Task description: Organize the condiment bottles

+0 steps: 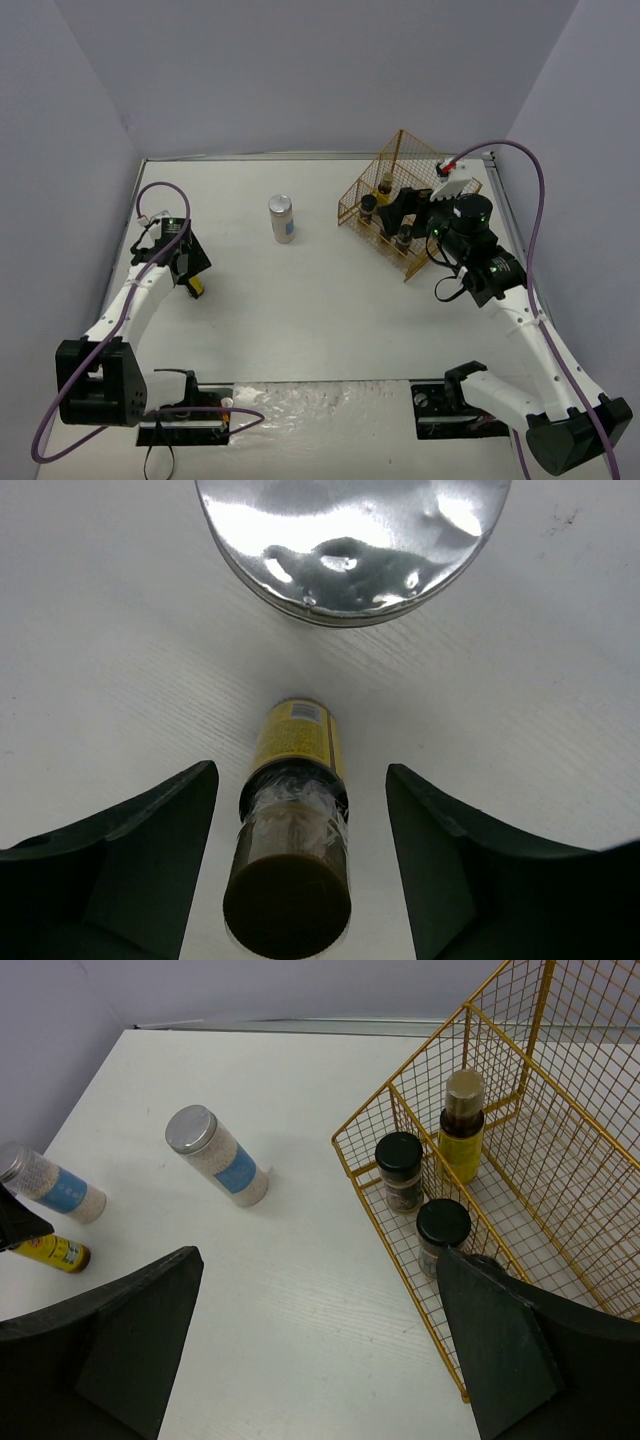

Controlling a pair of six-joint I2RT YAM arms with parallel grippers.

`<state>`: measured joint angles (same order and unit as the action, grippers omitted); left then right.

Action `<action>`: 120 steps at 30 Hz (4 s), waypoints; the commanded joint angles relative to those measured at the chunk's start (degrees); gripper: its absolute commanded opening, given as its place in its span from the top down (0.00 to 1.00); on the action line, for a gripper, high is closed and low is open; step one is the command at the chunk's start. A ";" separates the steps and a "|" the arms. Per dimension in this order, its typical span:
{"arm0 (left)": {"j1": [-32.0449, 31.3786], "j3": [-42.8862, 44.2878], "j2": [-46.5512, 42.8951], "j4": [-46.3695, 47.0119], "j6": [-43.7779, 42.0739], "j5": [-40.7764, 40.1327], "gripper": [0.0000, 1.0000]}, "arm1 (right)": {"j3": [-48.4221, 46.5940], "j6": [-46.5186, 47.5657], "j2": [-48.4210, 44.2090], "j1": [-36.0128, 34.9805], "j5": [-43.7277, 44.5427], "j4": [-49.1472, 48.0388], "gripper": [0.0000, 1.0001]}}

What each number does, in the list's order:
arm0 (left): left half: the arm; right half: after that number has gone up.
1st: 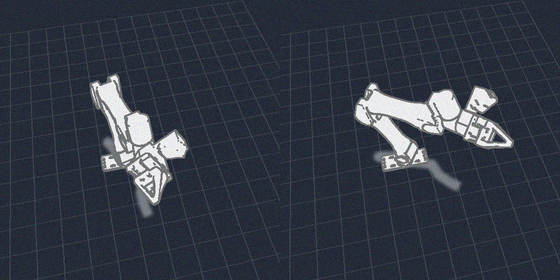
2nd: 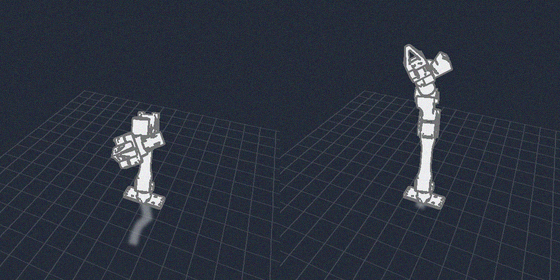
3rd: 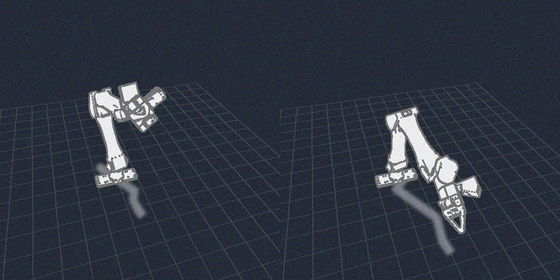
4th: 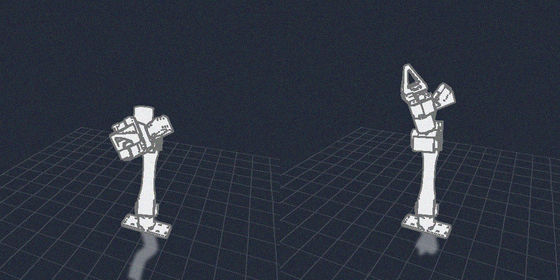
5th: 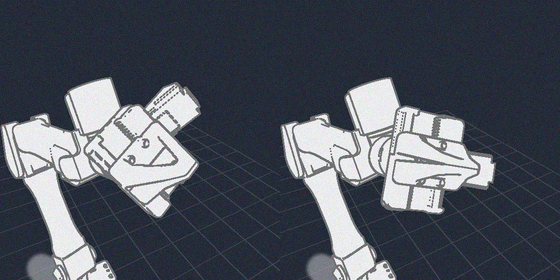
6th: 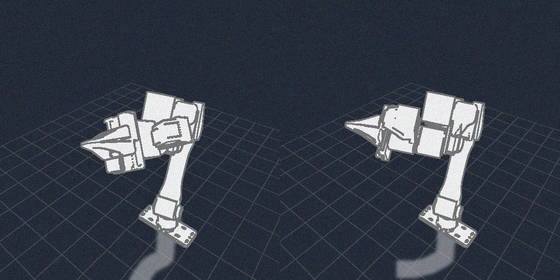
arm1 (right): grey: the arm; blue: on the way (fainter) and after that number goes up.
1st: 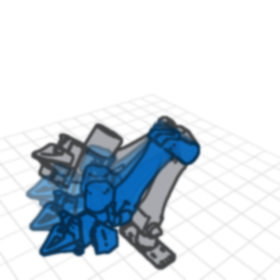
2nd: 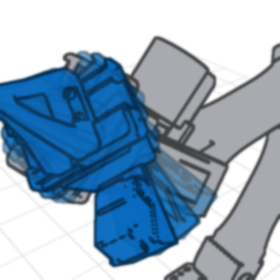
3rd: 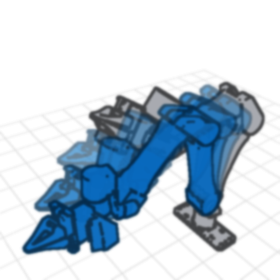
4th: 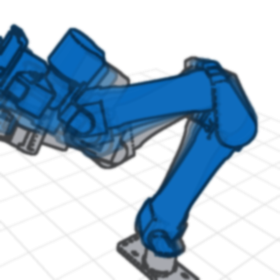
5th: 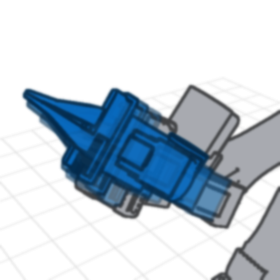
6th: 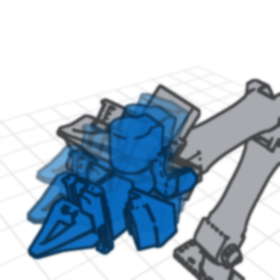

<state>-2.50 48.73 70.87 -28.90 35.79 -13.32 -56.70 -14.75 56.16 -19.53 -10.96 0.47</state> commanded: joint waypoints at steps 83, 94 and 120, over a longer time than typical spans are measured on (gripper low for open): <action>-36.62 11.91 -26.22 -1.86 -20.89 -12.25 0.03 | -6.75 13.26 10.02 -12.27 0.41 -0.65 0.00; -36.43 -1.27 -47.93 -10.55 -14.26 -15.17 0.03 | -9.39 14.23 30.18 -20.56 4.20 -6.01 0.00; -18.92 -2.07 -41.51 -4.22 -17.33 1.21 0.03 | -6.20 15.70 39.11 -24.68 9.73 -12.43 0.42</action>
<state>-22.12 45.12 28.68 -37.01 19.26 -13.50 -63.11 0.52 98.82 -44.29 -2.49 -8.14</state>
